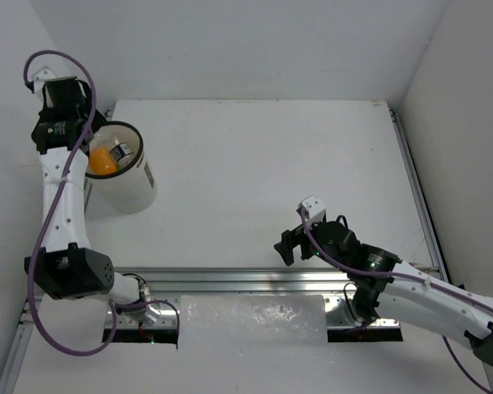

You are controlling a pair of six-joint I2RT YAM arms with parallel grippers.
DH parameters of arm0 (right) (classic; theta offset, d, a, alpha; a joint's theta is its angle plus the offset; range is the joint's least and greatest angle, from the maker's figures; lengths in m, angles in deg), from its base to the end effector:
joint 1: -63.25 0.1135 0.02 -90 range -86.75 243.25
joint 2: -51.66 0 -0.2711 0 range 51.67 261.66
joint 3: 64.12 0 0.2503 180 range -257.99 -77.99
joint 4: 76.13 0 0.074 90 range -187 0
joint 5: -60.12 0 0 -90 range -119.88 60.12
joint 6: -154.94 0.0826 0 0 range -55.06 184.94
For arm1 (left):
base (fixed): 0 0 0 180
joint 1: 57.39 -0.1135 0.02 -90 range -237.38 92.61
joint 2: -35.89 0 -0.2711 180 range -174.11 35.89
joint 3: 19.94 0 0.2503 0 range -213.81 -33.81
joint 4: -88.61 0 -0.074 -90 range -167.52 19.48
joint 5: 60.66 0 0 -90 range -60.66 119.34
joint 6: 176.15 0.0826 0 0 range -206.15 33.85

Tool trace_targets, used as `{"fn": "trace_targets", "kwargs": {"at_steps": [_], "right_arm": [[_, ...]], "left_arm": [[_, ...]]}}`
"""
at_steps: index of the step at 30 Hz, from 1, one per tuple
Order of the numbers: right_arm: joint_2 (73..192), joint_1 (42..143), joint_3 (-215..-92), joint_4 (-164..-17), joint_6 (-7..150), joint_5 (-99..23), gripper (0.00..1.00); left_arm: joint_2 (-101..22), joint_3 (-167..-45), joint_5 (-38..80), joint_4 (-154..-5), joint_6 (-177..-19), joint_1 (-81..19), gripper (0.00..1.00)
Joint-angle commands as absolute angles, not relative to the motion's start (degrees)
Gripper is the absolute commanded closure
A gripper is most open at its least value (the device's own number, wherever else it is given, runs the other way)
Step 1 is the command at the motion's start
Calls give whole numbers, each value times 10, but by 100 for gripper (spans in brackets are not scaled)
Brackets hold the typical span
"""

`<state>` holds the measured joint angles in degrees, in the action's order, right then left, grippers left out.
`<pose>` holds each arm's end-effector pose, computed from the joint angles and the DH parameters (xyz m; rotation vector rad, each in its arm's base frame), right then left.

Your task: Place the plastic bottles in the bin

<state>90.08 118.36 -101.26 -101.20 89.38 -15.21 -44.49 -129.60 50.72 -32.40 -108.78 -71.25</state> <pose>0.1291 0.1486 0.2081 -0.3868 2.0340 0.6153 0.3074 0.1069 0.4284 -0.8557 1.8777 0.2950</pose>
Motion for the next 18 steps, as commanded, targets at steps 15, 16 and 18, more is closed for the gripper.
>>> {"fn": "trace_targets", "kwargs": {"at_steps": [15,16,18], "right_arm": [[900,1180,-1148,-1161,937,-53,1],[902,1180,-1167,-1217,943,-28,1],[906,1180,-1228,-1273,957,28,1]], "left_arm": [[-405,-1260,414,-336,-1047,-681,0],[-385,-1238,435,-336,-1040,-639,0],[-303,-1201,449,-351,-1031,-588,0]]}}
